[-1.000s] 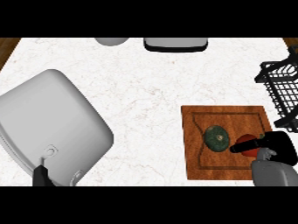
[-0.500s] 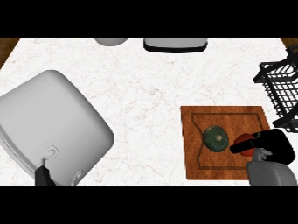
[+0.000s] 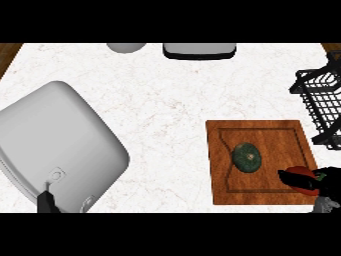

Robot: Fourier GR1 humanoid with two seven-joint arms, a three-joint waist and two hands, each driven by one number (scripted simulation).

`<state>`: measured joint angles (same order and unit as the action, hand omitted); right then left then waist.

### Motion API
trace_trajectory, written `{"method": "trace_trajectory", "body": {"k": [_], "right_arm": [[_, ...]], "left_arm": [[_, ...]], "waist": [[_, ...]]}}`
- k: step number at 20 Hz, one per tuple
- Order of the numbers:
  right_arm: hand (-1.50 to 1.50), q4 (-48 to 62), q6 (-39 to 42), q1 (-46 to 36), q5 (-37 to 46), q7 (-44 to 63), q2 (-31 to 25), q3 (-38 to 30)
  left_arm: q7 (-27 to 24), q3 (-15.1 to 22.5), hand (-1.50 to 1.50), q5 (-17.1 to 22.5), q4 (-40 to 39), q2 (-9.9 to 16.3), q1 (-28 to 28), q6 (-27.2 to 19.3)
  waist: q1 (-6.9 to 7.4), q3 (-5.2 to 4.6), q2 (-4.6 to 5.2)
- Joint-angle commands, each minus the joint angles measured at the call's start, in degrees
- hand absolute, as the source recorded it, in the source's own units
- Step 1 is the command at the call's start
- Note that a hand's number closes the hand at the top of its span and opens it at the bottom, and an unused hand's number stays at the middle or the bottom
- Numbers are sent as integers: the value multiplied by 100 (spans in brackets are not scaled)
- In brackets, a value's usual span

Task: Pick the bell pepper from the cutting board and place it in the tiered basket

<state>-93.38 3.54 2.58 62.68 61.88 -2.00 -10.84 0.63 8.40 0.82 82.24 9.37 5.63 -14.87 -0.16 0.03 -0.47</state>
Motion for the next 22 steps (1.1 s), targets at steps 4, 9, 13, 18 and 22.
{"method": "trace_trajectory", "body": {"k": [4, 9, 13, 18, 22], "right_arm": [[150, -1593, -463, 184, 357, 717, 193, -39], [150, -3142, -433, -254, 1092, 1340, 198, 148], [150, -4322, 719, -551, 2017, 1226, -47, 90], [150, -4807, 2367, -1451, 2507, 1093, -391, 102], [150, -4206, 2739, -2554, 2834, 959, -449, -171]], "left_arm": [[0, -4, 0, -17, -144, -109, 120, -17], [100, -121, 0, 33, -139, 50, 78, 77], [274, -113, 0, 16, 8, 114, -9, 126], [-59, -42, 0, -134, -330, -117, -18, -17], [-79, -182, 0, 40, -371, 12, -237, 251]], "waist": [[-48, -10, 18], [-73, -27, -13], [-49, -26, 6], [-6, -25, 30], [40, -25, 48]]}}
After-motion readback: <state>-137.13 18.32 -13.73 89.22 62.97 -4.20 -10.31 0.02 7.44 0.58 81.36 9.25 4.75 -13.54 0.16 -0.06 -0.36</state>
